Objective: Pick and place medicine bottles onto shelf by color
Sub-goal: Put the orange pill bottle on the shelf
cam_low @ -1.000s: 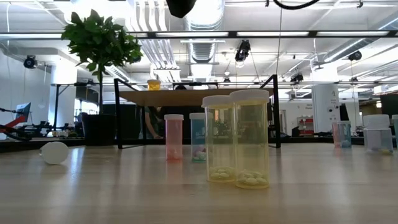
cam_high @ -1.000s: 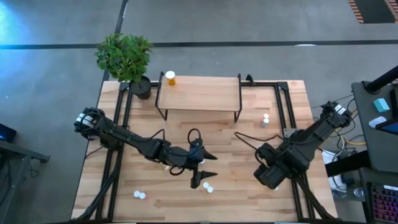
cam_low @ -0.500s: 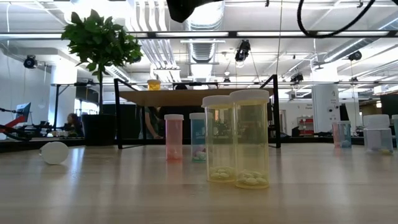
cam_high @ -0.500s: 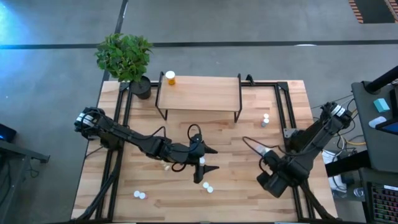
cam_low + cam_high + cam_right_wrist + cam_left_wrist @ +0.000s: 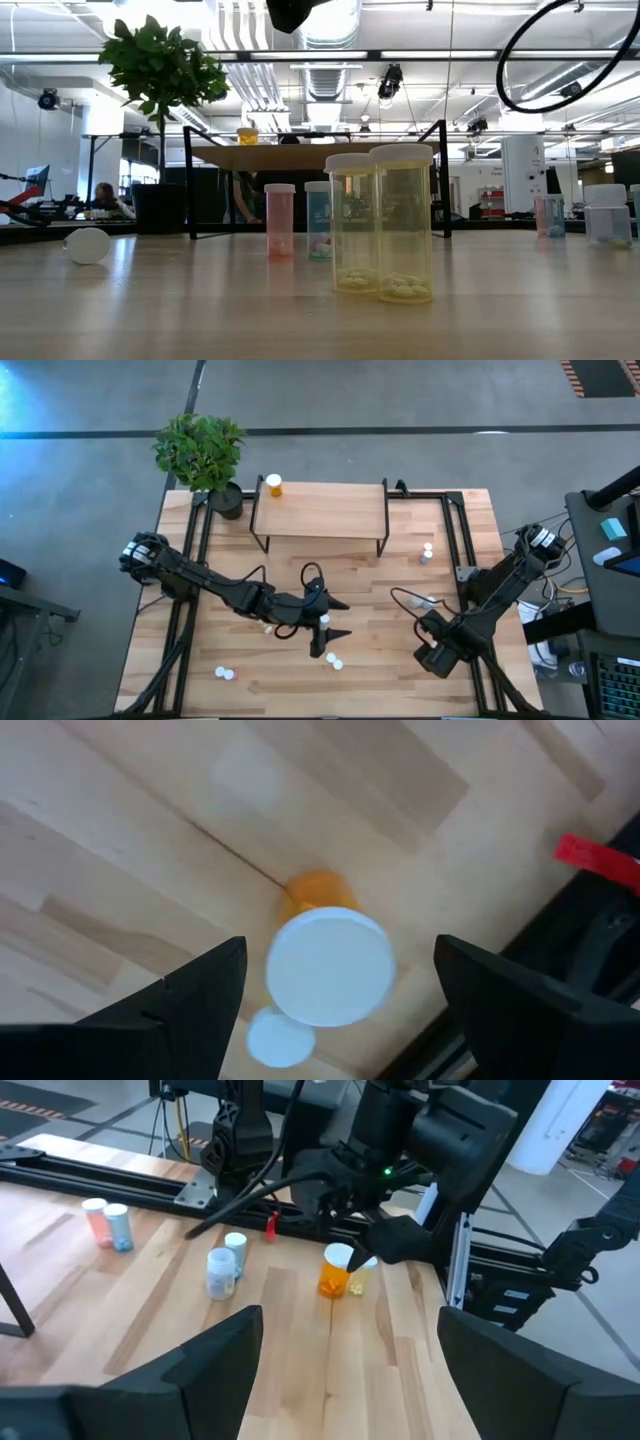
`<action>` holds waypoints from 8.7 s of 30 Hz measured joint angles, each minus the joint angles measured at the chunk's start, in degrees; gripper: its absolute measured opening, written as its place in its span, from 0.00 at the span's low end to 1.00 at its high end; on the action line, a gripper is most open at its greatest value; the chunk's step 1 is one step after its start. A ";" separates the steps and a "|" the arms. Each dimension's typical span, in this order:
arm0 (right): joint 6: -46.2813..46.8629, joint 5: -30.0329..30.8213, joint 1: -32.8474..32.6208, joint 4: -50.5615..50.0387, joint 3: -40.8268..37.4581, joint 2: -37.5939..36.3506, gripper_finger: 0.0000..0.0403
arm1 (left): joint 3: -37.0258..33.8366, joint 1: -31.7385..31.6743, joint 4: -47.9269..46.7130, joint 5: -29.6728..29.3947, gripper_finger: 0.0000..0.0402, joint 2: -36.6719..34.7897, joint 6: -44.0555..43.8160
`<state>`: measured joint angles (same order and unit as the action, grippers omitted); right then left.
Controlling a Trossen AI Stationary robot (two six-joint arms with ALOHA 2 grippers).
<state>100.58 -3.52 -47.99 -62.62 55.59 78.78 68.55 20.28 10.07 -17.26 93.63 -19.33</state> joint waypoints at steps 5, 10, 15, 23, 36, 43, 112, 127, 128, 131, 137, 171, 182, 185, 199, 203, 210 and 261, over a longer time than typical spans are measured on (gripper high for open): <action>-0.07 -1.41 -0.02 3.99 -2.02 -0.01 0.77 | 0.00 0.01 -0.02 0.00 0.71 -0.01 0.03; -0.03 -1.96 -0.12 5.04 -2.72 0.03 0.73 | 0.00 -0.07 -0.02 0.02 0.71 -0.01 0.22; -0.05 -2.38 -0.12 4.88 -2.73 0.03 0.63 | 0.00 -0.25 -0.07 0.05 0.71 -0.01 0.32; -0.03 -2.54 -0.12 4.80 -2.73 -0.13 0.49 | 0.04 -1.59 -5.28 0.44 0.71 -2.75 0.80; -11.33 17.58 8.44 2.64 11.55 -0.31 0.52 | 0.07 -2.36 -9.42 5.03 0.73 -5.50 6.33; -31.52 20.01 17.82 2.92 22.31 0.66 0.52 | 5.09 -2.82 -11.94 8.11 0.81 -4.45 5.08; -82.71 26.34 18.43 -2.28 48.03 7.81 0.69 | 12.22 -14.53 -6.08 50.96 0.39 6.70 -5.22; -40.39 56.09 2.95 -11.84 37.82 -6.42 0.71 | 12.31 -16.95 13.26 39.40 0.39 5.39 -3.63; -39.85 58.22 2.22 -10.07 36.68 -6.37 0.71 | 12.31 -17.29 14.51 38.79 0.39 5.23 -3.65; -40.64 63.39 2.10 -3.86 34.35 -4.96 0.71 | 12.22 -18.21 17.76 37.27 0.39 5.24 -2.71; -46.43 68.38 5.88 5.41 33.82 -0.72 0.71 | 12.04 -18.44 17.94 37.14 0.39 5.39 3.38; -51.63 64.97 10.54 6.23 34.06 0.79 0.42 | 12.07 -19.10 15.98 36.20 0.67 4.42 4.24; -54.78 63.02 12.23 3.38 32.89 1.19 0.42 | 12.53 -19.86 -0.36 27.10 0.74 -1.17 16.14; -55.12 60.32 14.32 1.81 32.04 1.19 0.42 | 12.52 -19.97 -2.32 26.78 0.74 -1.10 19.04; -57.60 54.07 20.91 -5.77 30.89 1.58 0.42 | 12.54 -21.60 -4.59 26.08 0.74 -0.99 19.05; -55.27 53.96 22.92 -8.42 30.89 1.82 0.42 | 13.75 -23.52 -4.64 26.11 0.74 -0.99 18.61; -53.72 52.60 25.59 -8.91 30.80 1.93 0.42 | 14.47 -24.89 -4.73 27.73 0.74 -0.48 18.18; -85.45 45.43 35.00 7.62 31.30 -3.27 0.42 | 14.43 -26.25 -5.57 22.72 0.74 -2.67 21.24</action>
<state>15.13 41.91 -12.99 -55.00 86.89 75.50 82.98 -5.97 4.49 5.46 90.96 1.91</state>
